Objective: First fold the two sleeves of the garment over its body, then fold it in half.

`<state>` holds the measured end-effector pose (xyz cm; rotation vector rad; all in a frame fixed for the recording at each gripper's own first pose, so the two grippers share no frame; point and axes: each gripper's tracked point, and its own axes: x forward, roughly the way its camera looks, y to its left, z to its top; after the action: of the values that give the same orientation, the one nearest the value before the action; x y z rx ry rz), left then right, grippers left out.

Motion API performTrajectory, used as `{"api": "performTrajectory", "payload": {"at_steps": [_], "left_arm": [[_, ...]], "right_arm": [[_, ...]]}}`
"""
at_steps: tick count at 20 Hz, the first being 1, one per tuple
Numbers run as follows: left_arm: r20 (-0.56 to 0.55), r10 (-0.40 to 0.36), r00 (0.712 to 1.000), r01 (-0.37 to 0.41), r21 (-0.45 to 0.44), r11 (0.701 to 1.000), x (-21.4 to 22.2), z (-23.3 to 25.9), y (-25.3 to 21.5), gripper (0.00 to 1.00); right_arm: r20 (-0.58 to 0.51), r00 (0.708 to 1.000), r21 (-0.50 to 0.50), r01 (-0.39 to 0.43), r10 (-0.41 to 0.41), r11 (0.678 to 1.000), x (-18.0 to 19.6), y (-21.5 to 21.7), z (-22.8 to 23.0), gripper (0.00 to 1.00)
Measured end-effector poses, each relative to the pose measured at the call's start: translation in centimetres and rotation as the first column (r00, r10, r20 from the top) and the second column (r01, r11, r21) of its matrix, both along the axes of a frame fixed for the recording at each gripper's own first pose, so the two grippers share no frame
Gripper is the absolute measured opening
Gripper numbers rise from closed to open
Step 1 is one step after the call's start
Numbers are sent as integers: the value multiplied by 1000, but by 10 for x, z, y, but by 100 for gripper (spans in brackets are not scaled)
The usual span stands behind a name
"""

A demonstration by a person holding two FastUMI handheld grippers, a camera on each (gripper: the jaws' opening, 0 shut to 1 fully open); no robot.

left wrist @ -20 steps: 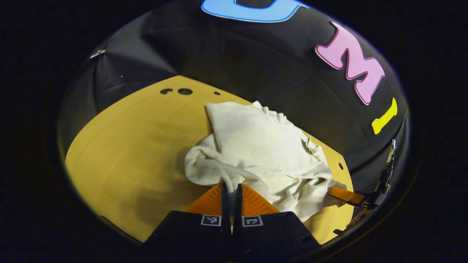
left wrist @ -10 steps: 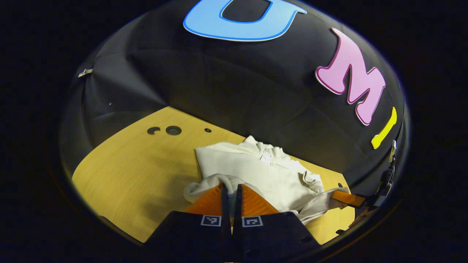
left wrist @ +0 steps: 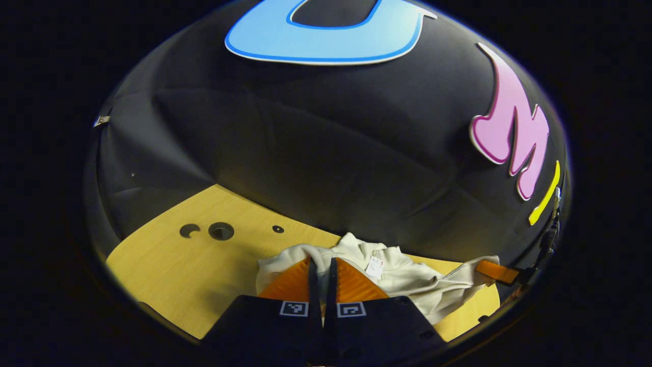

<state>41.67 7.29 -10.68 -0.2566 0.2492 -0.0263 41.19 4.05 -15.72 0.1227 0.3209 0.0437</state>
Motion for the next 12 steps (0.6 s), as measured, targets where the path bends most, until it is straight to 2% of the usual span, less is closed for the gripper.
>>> {"api": "performTrajectory", "payload": {"at_steps": [4,7,9,10,11,12], "left_arm": [[-38,-4,999,4,13,1000,32,-21,4,6],[-45,8,999,-8,12,1000,58,-34,8,6],[-35,30,999,-29,28,999,69,-40,12,10],[-33,40,999,-39,35,999,71,-41,14,14],[-35,41,999,-40,26,999,71,-42,15,23],[-36,50,998,-49,14,999,69,-42,14,18]], "right_arm": [[33,999,-53,5,-3,999,20,-1,-20,5],[23,1000,-39,15,-14,999,32,1,-37,5],[23,999,-19,36,-35,999,39,-2,-46,10],[25,999,-16,41,-41,999,41,-2,-51,16],[23,999,-13,40,-39,999,40,-1,-54,17],[16,999,-6,31,-31,999,38,1,-57,20]]}}
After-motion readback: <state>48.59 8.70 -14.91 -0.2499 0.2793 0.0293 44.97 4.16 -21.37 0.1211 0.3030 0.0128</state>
